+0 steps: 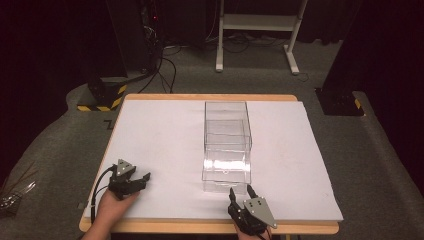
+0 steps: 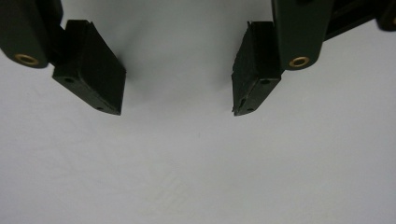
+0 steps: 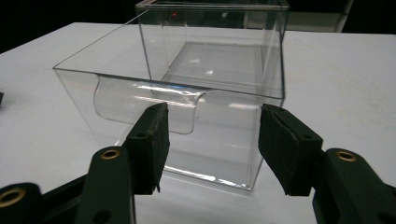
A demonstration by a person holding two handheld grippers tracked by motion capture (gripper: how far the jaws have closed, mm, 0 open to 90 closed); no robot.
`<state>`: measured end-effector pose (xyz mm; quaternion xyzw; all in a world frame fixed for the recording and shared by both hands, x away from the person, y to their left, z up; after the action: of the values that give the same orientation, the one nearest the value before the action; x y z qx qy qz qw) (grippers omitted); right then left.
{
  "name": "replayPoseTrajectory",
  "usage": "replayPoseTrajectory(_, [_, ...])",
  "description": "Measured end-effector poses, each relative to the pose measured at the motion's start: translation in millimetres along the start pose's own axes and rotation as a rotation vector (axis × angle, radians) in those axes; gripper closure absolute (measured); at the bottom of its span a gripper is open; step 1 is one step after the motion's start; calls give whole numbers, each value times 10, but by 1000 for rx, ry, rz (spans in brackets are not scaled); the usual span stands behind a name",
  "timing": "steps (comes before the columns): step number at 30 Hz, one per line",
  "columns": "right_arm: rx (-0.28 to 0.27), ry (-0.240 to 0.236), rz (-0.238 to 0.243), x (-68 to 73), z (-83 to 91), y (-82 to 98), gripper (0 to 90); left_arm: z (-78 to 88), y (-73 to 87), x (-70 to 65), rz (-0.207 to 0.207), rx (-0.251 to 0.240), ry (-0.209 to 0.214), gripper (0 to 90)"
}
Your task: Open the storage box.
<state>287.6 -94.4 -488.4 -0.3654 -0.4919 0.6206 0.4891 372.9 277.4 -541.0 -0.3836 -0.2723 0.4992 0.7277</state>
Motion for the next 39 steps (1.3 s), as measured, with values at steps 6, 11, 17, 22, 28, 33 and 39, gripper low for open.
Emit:
replayPoseTrajectory(6, [-14, 22, -11, -78, 11, -41, 429, 0, 0, 0, 0, 0, 0, 353])
replayPoseTrajectory(11, [-50, 7, 17, 0, 30, -175, 435, 0, 0, 0, 1, 0, 0, 353])
replayPoseTrajectory(17, [-45, -62, 50, 203, -145, -340, 480, 0, 0, 0, 0, 0, 0, 352])
replayPoseTrajectory(22, [18, -118, 82, 429, -453, -425, 495, 1, 1, 1, 3, 1, 2, 352])
replayPoseTrajectory(28, [79, -120, 91, 437, -535, -367, 509, 1, 0, 1, 1, 0, 2, 352])
replayPoseTrajectory(33, [89, -123, 61, 362, -508, -347, 540, 1, 1, 0, 0, 0, 1, 352])
replayPoseTrajectory(39, [111, -138, 13, 228, -429, -343, 561, 1, 1, 0, 0, 0, 1, 352])
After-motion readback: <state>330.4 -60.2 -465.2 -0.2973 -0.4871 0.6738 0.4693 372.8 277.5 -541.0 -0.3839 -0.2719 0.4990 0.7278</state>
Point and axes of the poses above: each handheld gripper's, and its own axes: z roughly backward along the jaws, y roughly out of its underside, x roughly to its left, the point moved 5 cm from there along -z, roughly forward along the jaws, and after that the axes turned 7 degrees about -x, right-handed, at the moved point
